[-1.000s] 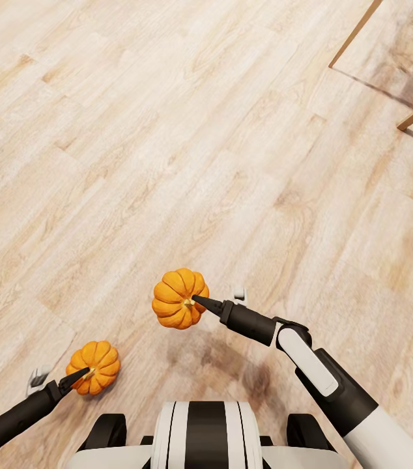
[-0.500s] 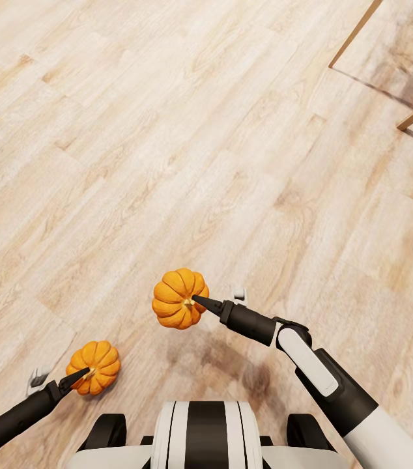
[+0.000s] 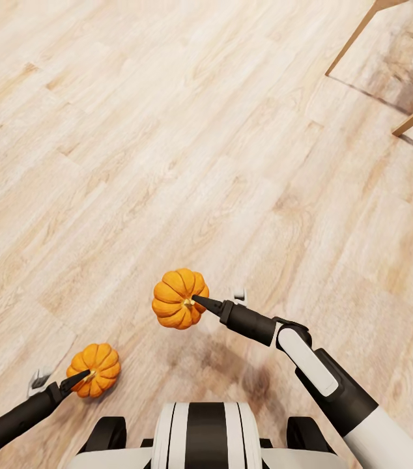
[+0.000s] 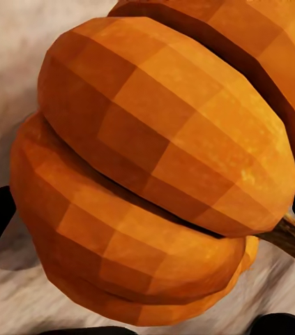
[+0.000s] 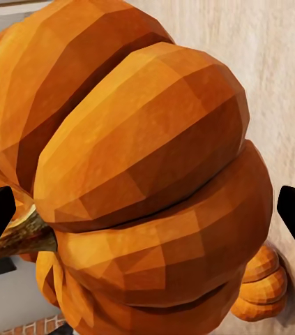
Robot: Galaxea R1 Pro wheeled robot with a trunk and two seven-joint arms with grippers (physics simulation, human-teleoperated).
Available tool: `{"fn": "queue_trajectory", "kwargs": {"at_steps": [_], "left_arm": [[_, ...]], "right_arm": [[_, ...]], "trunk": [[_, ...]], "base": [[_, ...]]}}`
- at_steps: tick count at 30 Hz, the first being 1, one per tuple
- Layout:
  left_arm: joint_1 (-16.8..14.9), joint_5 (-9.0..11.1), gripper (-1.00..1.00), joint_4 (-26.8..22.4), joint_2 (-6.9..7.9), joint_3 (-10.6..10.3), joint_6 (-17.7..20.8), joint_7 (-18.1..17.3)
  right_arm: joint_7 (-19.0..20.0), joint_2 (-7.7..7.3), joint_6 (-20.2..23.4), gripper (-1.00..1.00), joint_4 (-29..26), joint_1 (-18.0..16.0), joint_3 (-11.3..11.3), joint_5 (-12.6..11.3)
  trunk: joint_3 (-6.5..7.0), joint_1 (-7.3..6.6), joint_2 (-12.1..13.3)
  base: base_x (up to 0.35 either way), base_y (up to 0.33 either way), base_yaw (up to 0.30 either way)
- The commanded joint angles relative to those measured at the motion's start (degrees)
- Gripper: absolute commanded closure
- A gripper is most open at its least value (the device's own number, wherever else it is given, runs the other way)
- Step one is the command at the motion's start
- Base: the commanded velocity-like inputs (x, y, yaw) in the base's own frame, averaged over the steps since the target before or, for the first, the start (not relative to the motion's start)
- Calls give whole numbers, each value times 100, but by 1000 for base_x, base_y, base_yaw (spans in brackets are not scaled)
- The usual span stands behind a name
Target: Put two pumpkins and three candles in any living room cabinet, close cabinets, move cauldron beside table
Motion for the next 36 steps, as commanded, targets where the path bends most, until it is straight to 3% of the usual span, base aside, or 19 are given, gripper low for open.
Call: {"fn": "queue_trajectory", "kwargs": {"at_steps": [1,14,16,19,22,25,27,30,36], "left_arm": [[-3,-16,100,11,3,23,-24,14],[-3,43,100,-4,23,36,-17,-56],[-3,59,100,-17,53,44,1,-236],[-3,63,100,-123,130,62,137,-832],[-3,100,100,-150,298,128,627,-1071],[20,145,100,-288,372,540,1365,-1156],[42,135,100,-468,395,637,1723,-1166],[54,140,100,-674,568,805,2424,-1172],[97,93,100,-1377,642,1109,2963,-1174]], "right_arm": [[3,-4,18,100,1,-3,8,-32],[3,-4,18,100,8,-3,1,-32],[3,-4,18,100,9,-3,1,-32],[-2,-4,12,100,10,-3,0,-32],[-5,-4,10,100,39,-3,0,-32],[-12,-1,2,100,67,-3,0,-32],[-13,7,1,100,147,-3,2,-32],[-18,16,0,100,292,-3,3,-18],[-23,17,-71,100,330,-3,0,-29]], "trunk": [[-2,0,-1],[242,-28,14],[286,-33,17],[353,-41,21],[419,-49,25],[486,-57,29],[530,-62,31],[596,-69,35],[729,-85,43]], "base": [[0,0,0],[0,0,0],[0,0,0],[0,0,0],[0,0,0],[0,0,0],[0,0,0],[0,0,0],[0,0,0]]}}
